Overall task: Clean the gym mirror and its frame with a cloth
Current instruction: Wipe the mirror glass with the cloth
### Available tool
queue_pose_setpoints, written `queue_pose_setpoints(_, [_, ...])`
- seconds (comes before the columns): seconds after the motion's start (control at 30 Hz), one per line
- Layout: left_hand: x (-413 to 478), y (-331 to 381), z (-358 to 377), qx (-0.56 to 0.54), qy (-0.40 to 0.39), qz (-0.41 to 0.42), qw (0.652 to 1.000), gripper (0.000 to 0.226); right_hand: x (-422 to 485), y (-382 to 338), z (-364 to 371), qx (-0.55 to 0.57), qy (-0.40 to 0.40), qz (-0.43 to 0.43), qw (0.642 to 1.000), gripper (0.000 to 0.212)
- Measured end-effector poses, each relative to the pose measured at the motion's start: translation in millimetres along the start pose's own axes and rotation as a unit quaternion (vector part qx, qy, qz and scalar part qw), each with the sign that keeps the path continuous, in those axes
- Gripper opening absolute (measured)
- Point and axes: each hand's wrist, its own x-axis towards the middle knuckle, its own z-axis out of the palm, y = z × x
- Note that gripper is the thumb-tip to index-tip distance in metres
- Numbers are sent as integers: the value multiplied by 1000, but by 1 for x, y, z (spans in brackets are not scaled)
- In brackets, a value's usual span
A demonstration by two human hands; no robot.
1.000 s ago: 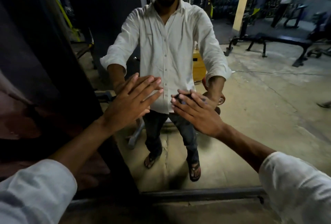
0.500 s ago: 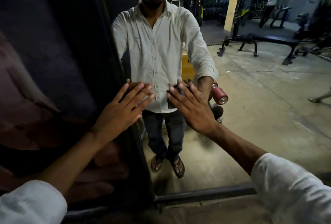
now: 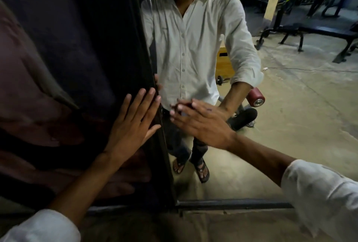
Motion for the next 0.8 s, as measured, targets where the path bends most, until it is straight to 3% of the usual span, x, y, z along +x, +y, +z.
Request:
queue_pose_setpoints(0.1, [-17, 0, 3, -14, -19, -23, 999, 99, 38, -13, -21, -111, 131, 193, 966, 55])
queue_pose_setpoints(0.27, [-34, -16, 14, -5, -29, 4, 1000, 105, 91, -16, -53, -113, 186, 243, 945, 55])
queue_pose_setpoints(0.43, [-33, -32, 20, 16, -6, 46, 999, 104, 120, -32, -49, -118, 279, 317, 899, 60])
queue_pose_setpoints(0.67, [-28, -41, 26, -23, 18, 101, 994, 105, 108, -95, 42, -27, 265, 388, 882, 54])
queue_pose_setpoints(0.8, [-17, -41, 25, -7, 44, 175, 984, 96, 90, -142, 102, 6, 244, 491, 836, 65])
